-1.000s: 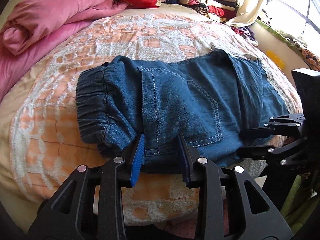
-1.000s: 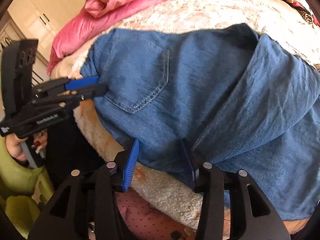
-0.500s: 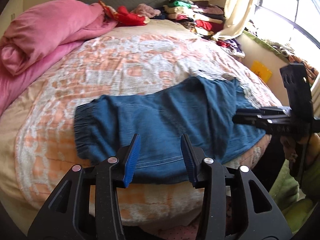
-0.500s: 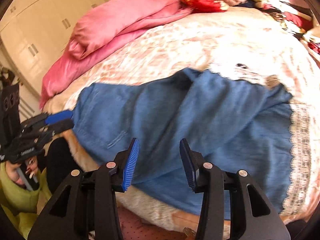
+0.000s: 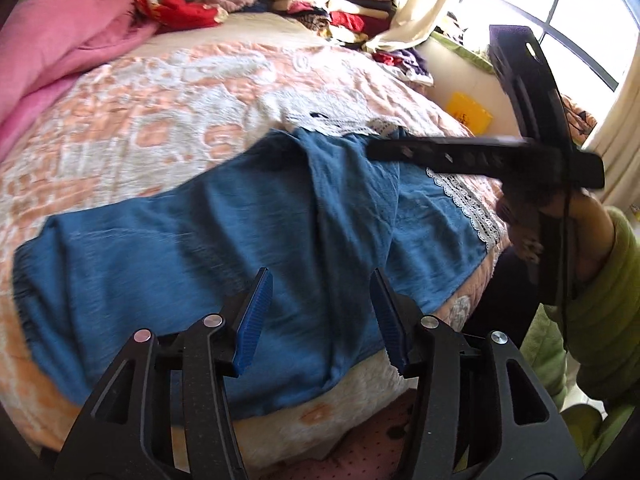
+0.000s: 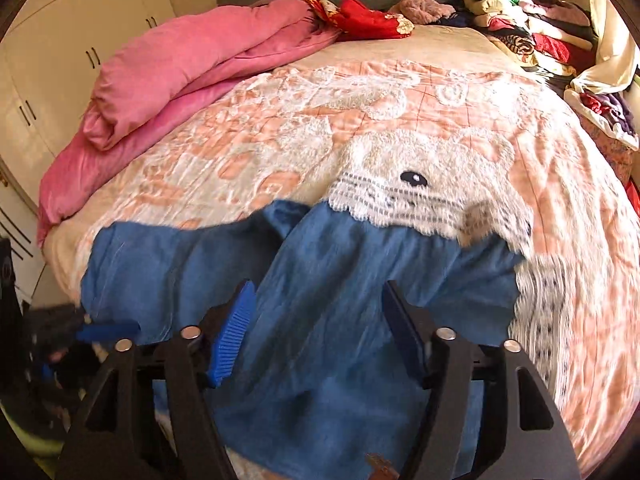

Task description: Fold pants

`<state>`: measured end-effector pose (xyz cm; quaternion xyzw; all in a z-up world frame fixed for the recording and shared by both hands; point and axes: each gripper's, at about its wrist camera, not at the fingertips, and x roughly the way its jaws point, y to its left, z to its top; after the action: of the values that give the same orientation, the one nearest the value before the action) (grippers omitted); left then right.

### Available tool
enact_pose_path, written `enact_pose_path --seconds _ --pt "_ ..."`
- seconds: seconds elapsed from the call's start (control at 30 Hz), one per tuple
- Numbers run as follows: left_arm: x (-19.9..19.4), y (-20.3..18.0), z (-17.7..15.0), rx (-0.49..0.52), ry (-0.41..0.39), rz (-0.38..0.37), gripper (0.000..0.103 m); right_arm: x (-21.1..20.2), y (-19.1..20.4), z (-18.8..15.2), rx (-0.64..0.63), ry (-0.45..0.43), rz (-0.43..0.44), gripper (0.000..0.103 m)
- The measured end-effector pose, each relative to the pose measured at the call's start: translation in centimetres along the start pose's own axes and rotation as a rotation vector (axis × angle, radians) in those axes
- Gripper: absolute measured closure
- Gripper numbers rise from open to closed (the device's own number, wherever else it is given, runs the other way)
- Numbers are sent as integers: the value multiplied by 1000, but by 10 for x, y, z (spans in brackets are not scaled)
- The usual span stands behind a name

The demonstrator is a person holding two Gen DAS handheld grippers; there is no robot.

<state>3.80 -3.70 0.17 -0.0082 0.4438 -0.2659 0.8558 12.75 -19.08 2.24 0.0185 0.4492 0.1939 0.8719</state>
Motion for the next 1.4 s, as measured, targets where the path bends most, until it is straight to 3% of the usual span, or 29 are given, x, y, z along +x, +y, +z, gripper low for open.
enact_pose_path --seconds 0.17,0.3,0.33,0.37,0.43,0.53,0.67,0.7,0.77,0.87,1.1,1.23,1.3,1.33,1.37,1.4 --pt "32 -5 11 -8 34 -40 60 29 -8 35 42 27 2 36" --pt "63 1 11 -93 83 -89 61 56 -14 59 84 60 -23 36" --pt "67 1 10 -101 90 -91 69 64 -13 63 79 64 -42 36" --pt "69 -1 9 -102 88 -94 84 71 -11 66 68 71 -63 36" --pt "70 -6 9 -100 82 -118 92 86 -9 71 53 87 -92 36" --pt "67 -15 8 -70 71 -125 98 111 -8 79 62 107 -125 36" --pt "67 -23 6 -37 74 -118 98 130 -11 84 48 104 -184 36" --pt "68 -24 6 -35 76 -115 98 133 -13 84 44 101 -202 37" --pt "69 -25 6 -32 79 -114 98 134 -17 84 31 94 -216 62" --pt "66 -27 5 -20 74 -103 98 119 -30 82 51 59 -169 80" --pt "57 -34 7 -4 57 -72 96 31 -63 69 174 -87 -84 86" --pt "52 -35 5 8 44 -43 70 -28 -84 47 241 -157 -55 86" --pt "56 -28 7 8 41 -32 70 -56 -95 32 265 -191 -67 86" --pt "58 -27 5 11 42 -30 78 -71 -102 23 277 -201 -82 86" --pt "57 -28 6 14 44 -31 99 -80 -105 15 286 -207 -92 88" --pt "57 -28 5 22 48 -35 103 -89 -111 7 295 -214 -99 92"
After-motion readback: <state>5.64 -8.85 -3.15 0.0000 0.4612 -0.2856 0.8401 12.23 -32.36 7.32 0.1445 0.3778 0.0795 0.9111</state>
